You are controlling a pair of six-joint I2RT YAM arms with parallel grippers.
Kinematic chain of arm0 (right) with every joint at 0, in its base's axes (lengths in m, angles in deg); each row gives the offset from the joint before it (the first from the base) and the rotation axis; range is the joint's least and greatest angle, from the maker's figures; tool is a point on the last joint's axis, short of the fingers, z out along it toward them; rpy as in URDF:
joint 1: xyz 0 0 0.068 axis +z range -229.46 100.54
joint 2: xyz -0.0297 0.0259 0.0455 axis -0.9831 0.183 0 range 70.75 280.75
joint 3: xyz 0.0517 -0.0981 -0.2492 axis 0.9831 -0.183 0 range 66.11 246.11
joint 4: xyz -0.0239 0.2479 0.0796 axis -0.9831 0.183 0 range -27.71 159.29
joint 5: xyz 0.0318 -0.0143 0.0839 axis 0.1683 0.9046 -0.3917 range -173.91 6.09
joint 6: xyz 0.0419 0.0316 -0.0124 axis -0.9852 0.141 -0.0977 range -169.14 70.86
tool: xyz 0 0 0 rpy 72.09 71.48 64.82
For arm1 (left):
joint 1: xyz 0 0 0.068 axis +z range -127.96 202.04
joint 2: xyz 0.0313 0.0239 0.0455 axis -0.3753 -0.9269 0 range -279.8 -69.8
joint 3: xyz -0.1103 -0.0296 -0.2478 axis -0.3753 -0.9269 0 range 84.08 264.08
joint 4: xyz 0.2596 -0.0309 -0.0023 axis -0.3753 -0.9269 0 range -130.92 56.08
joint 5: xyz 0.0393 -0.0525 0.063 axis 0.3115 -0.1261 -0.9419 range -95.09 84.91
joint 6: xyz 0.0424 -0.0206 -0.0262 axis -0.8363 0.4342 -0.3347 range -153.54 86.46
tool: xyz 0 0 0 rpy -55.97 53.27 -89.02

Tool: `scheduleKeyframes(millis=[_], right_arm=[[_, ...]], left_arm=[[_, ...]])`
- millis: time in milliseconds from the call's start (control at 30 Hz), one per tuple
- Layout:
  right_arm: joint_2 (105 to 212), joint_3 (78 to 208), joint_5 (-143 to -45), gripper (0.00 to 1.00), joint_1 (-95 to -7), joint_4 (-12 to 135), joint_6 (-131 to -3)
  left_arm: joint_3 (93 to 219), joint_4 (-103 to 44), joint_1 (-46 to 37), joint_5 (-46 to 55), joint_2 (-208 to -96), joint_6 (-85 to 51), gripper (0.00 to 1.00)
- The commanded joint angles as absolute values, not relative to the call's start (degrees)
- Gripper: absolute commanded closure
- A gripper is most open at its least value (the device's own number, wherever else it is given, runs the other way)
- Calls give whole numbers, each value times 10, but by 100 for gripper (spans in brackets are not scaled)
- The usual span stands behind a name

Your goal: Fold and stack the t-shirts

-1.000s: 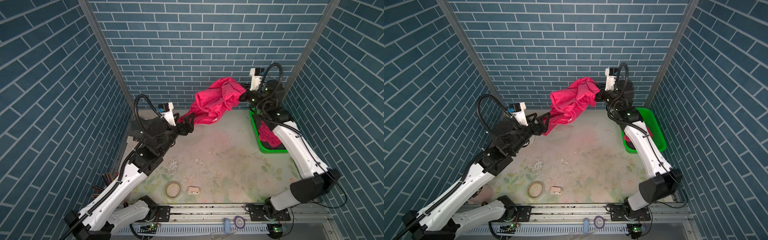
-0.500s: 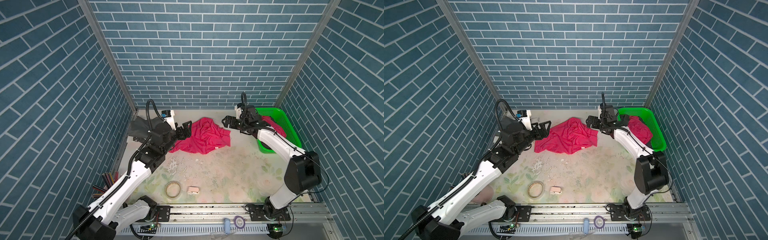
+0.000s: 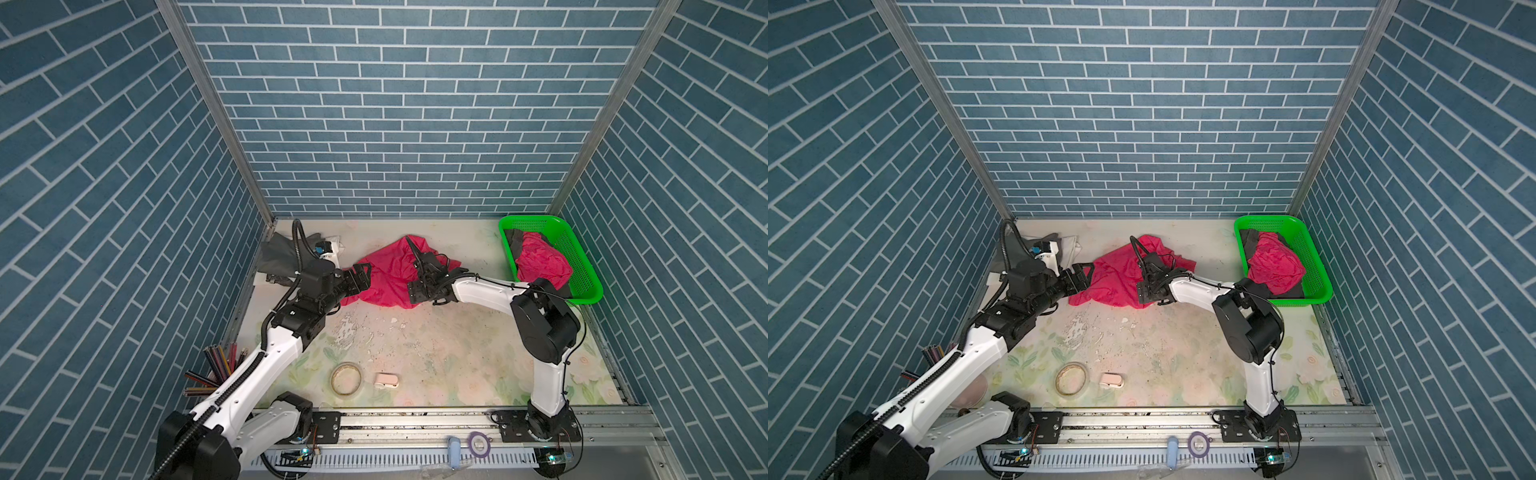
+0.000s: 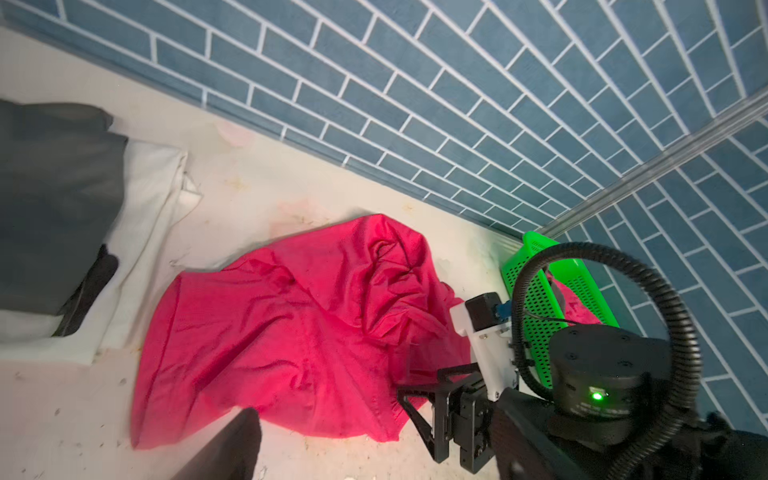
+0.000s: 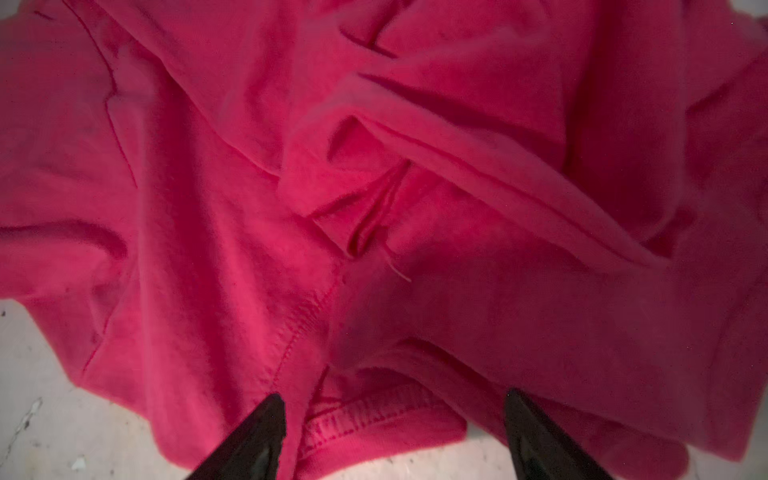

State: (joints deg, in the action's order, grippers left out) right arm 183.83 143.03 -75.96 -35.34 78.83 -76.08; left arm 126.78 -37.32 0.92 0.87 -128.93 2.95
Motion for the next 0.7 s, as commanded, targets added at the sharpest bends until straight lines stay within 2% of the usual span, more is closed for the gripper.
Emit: scheduleKeyframes(millis=[0, 100, 167, 333, 400, 467, 667], right_arm=[[1866, 1474, -691, 17, -343, 811, -759], [1917, 1522, -637, 21, -337, 855, -774], [1943, 1551, -628, 28, -336, 879, -776], [1934, 1552, -608, 62, -334, 878, -777], [1920, 1553, -596, 80, -334, 886, -775], [1895, 1552, -588, 92, -333, 890, -771], [1785, 1519, -620, 97, -363, 874, -758]], left_arm=[[1242, -361, 27, 52, -1285, 53, 12], [1233, -352, 31, 60, -1288, 58, 12], [1234, -349, 33, 65, -1289, 61, 12], [1241, -350, 34, 74, -1290, 59, 12], [1237, -344, 34, 77, -1293, 62, 12], [1223, -329, 31, 91, -1300, 77, 12], [1190, -226, -31, 103, -1373, 148, 12]])
